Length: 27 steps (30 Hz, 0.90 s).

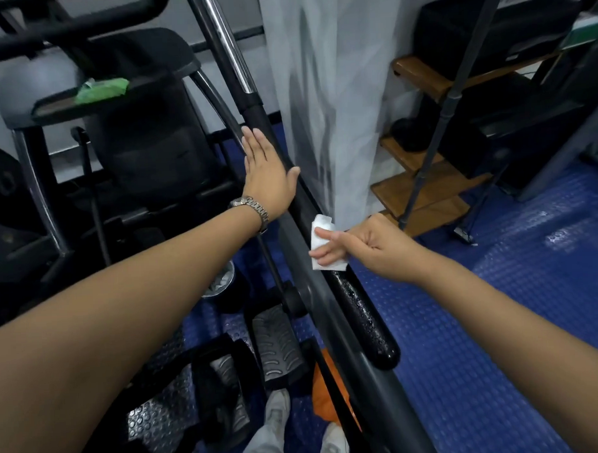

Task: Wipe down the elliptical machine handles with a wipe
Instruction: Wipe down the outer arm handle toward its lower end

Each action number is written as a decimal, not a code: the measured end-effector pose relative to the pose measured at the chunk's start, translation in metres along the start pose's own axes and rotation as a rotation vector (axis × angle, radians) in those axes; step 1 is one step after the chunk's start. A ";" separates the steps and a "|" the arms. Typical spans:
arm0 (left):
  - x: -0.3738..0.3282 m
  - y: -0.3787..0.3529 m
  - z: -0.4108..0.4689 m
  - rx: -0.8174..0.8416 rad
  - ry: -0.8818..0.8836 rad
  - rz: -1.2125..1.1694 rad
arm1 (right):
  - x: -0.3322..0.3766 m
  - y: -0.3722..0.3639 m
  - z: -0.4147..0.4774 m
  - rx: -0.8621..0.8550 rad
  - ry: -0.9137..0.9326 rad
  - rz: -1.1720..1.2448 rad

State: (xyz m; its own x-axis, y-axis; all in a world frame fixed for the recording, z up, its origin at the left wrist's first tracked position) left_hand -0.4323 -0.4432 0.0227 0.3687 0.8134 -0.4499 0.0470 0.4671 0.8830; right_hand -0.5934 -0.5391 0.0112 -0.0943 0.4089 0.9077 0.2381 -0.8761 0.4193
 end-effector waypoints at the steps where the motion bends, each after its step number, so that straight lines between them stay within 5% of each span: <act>1: -0.002 -0.005 -0.005 0.035 0.022 -0.043 | 0.001 0.003 -0.001 -0.018 0.001 -0.005; 6: -0.012 -0.028 -0.031 0.133 0.133 -0.263 | 0.005 -0.002 0.004 -0.082 0.005 -0.146; 22: -0.001 -0.030 -0.039 0.233 0.030 -0.317 | -0.005 0.002 -0.023 -0.139 -0.038 -0.017; 25: 0.001 -0.020 -0.041 0.097 -0.043 -0.097 | 0.000 -0.006 -0.019 -0.159 -0.010 0.008; 27: -0.015 -0.005 -0.044 -0.080 -0.291 0.072 | -0.003 -0.005 -0.023 -0.146 -0.008 -0.008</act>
State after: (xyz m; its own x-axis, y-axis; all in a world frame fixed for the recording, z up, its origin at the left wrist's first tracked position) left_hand -0.4791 -0.4427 0.0194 0.6192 0.7176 -0.3188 -0.0583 0.4469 0.8927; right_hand -0.6169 -0.5419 0.0068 -0.0875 0.4179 0.9043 0.0945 -0.9002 0.4252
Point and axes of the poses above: each hand's wrist, its own z-axis towards the middle knuckle, its own y-axis out of the back of the hand, x = y × z, the point moved 8 cm from there along z, towards the middle knuckle, and after that the axes turned 6 degrees about -z, right-handed, at the moved point
